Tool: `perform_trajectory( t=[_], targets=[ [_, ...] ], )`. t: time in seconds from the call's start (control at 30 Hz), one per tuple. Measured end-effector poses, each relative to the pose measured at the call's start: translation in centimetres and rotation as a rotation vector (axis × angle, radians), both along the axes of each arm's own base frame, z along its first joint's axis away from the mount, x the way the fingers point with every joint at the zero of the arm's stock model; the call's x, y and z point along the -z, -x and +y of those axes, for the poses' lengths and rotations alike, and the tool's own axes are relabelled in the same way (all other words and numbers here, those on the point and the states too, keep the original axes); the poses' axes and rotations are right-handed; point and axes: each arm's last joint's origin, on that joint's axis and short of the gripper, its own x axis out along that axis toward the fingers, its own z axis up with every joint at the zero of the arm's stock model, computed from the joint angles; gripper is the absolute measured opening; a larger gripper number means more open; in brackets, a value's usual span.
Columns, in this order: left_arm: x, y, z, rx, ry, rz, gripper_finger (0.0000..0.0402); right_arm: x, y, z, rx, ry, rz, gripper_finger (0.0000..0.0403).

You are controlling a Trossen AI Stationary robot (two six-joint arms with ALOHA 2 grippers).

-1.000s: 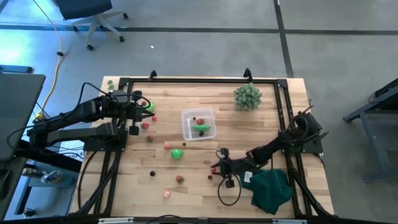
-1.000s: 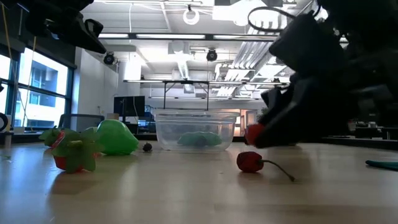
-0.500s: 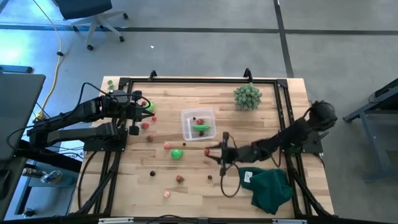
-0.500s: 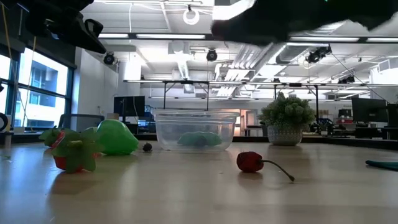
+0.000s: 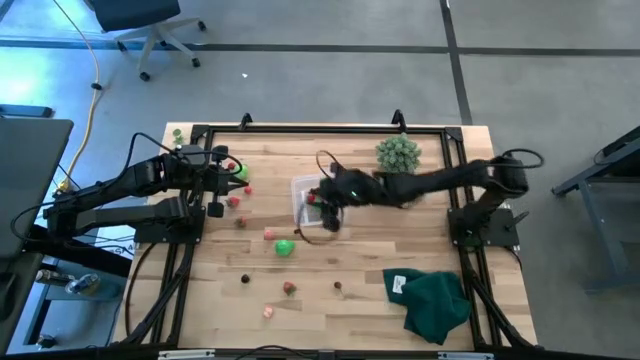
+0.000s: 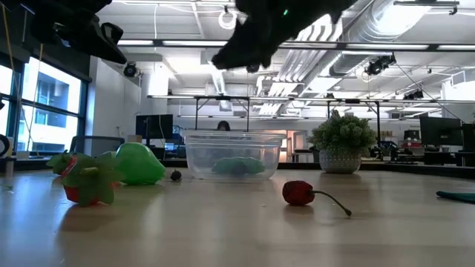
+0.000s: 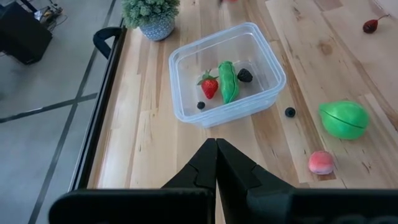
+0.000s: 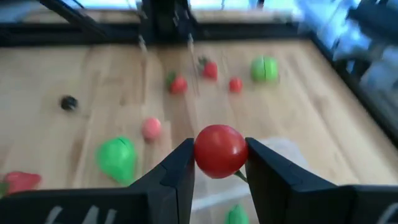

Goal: Pick and placing Produce into tupperware
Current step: Put the cherry into the transparent bin

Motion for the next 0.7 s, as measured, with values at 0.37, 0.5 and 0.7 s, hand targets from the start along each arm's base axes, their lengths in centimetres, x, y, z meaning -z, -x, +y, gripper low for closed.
perform_trajectory(
  t=[0.37, 0.5, 0.7],
  targets=[
    [0.0, 0.0, 0.0, 0.0, -0.001, 0.0, 0.0001, 7.1, -2.6, -5.7, 0.092, -0.19, 0.204, 0.0109],
    [0.0, 0.0, 0.0, 0.0, 0.0, 0.0, 0.0001, 9.0, -2.9, -6.5, 0.107, -0.221, 0.243, 0.0109],
    [0.0, 0.0, 0.0, 0.0, 0.0, 0.0, 0.0001, 9.9, -3.1, -6.5, 0.109, -0.215, 0.253, 0.0109]
  ],
)
